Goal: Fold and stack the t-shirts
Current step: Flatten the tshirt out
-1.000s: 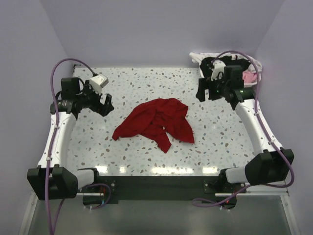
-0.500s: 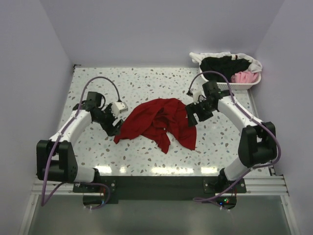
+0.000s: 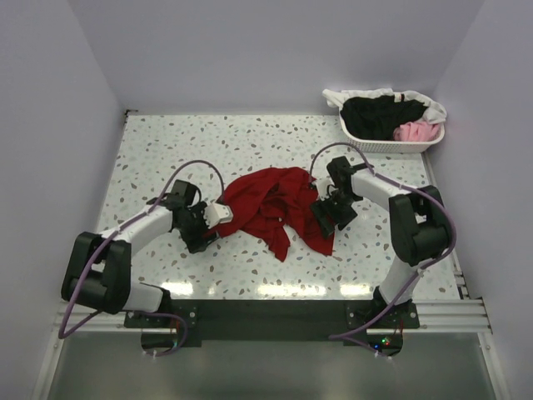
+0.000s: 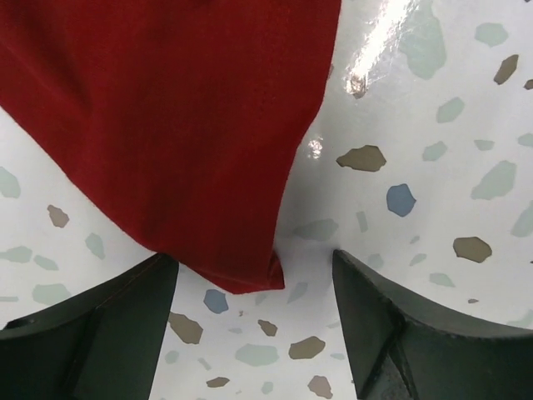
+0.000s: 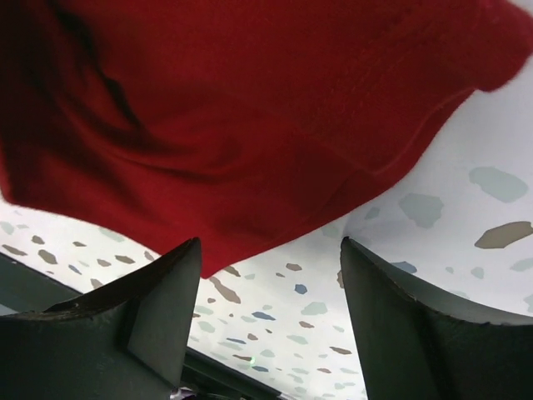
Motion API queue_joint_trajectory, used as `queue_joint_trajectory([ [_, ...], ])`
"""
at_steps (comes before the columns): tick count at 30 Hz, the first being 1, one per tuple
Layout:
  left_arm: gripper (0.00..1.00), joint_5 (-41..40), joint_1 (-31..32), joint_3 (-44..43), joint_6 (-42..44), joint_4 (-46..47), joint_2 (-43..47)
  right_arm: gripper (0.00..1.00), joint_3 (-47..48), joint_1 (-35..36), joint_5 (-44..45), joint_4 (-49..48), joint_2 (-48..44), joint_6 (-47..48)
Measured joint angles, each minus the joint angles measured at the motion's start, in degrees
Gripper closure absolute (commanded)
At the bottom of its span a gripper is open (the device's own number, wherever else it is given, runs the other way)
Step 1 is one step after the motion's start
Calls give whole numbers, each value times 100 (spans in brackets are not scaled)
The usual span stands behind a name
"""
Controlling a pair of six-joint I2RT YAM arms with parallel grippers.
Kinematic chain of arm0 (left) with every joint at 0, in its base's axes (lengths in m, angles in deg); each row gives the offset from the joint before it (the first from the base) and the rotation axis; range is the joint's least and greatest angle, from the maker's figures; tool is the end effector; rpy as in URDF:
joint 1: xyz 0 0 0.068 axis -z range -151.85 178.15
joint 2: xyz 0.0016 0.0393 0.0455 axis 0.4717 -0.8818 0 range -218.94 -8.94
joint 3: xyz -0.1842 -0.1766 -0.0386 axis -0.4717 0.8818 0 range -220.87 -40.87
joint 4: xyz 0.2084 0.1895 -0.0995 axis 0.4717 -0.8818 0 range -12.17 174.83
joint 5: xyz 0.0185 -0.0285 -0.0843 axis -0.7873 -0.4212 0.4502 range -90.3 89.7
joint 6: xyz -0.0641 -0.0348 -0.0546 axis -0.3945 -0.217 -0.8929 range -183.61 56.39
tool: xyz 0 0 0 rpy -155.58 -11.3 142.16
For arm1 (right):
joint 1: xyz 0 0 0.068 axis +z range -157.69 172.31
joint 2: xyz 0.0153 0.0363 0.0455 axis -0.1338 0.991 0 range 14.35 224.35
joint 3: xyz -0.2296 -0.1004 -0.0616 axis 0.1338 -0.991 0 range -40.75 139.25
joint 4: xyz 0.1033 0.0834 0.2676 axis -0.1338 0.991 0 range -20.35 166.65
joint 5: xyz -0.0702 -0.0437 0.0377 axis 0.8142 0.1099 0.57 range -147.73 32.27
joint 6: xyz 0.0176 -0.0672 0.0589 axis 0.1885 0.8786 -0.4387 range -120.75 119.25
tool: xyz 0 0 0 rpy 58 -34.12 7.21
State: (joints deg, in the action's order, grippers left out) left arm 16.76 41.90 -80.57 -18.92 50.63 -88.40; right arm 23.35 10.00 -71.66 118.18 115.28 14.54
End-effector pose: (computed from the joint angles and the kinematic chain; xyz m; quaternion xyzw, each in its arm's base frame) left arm 0.2600 -0.0883 0.0762 0.4961 0.8445 -0.1048 0.1722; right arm 0.3210 0.1231 0.0826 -0.2862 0.9496 0.1220 0.0376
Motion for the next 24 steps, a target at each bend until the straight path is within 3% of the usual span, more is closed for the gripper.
queue_joint_trajectory([
  [2, 30, -127, 55, 55, -37, 170, -31, 33, -4, 76, 118, -4, 114, 2],
  [4, 41, -201, 85, 57, -105, 352, -48, 47, 13, 151, 280, -9, 157, 15],
  [5, 52, -249, 96, 52, -138, 439, -63, 53, 22, 170, 361, -11, 188, 22],
  [6, 57, -297, 103, 44, -190, 535, -85, 69, 42, 188, 450, -20, 216, 20],
  [9, 77, -533, 98, -17, -275, 807, -197, 100, 96, 177, 750, -63, 297, 44],
  [11, 88, -658, 59, -61, -319, 872, -251, 100, 116, 142, 896, -76, 308, 13],
  [15, 100, -608, -361, -326, -313, 680, -306, 100, 164, -2, 940, -59, 293, 28],
  [20, 100, -483, -1086, -935, -136, 468, -275, 100, 575, -551, 885, 122, 28, 129],
  [24, 100, -540, -1165, -960, -9, 448, -247, 100, 850, -699, 599, 339, -402, 214],
])
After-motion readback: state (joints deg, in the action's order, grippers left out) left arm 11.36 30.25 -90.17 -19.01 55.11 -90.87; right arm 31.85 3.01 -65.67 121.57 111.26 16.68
